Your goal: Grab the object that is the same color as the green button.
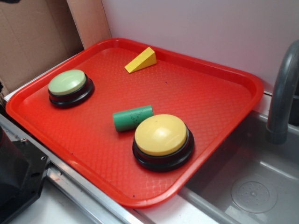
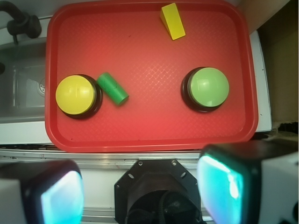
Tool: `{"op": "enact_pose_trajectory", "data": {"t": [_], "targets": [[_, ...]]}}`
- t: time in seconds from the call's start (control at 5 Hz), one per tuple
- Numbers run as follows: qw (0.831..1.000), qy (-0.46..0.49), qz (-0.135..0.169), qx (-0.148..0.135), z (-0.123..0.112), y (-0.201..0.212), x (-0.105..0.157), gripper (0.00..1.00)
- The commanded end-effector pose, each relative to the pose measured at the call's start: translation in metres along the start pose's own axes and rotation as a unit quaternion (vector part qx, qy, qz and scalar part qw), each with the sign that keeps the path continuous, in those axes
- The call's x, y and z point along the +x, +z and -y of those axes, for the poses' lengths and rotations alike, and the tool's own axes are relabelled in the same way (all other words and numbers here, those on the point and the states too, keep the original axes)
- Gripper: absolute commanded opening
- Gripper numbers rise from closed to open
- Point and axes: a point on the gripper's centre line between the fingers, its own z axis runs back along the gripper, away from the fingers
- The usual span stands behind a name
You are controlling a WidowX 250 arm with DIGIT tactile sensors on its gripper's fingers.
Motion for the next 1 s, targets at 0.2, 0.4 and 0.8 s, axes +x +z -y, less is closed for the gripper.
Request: {"op": "enact_pose_trajectory", "data": {"t": [0.2,0.4,0.8], "targets": [[0.997,-0.076,0.025,-0.012,0.002,-0.019,0.01,1.0],[0.993,-0.118,0.016,0.01,0.005,-0.05,0.022,1.0],[0.971,-0.231,0.047,0.049,0.012,-0.126,0.047,1.0]]}}
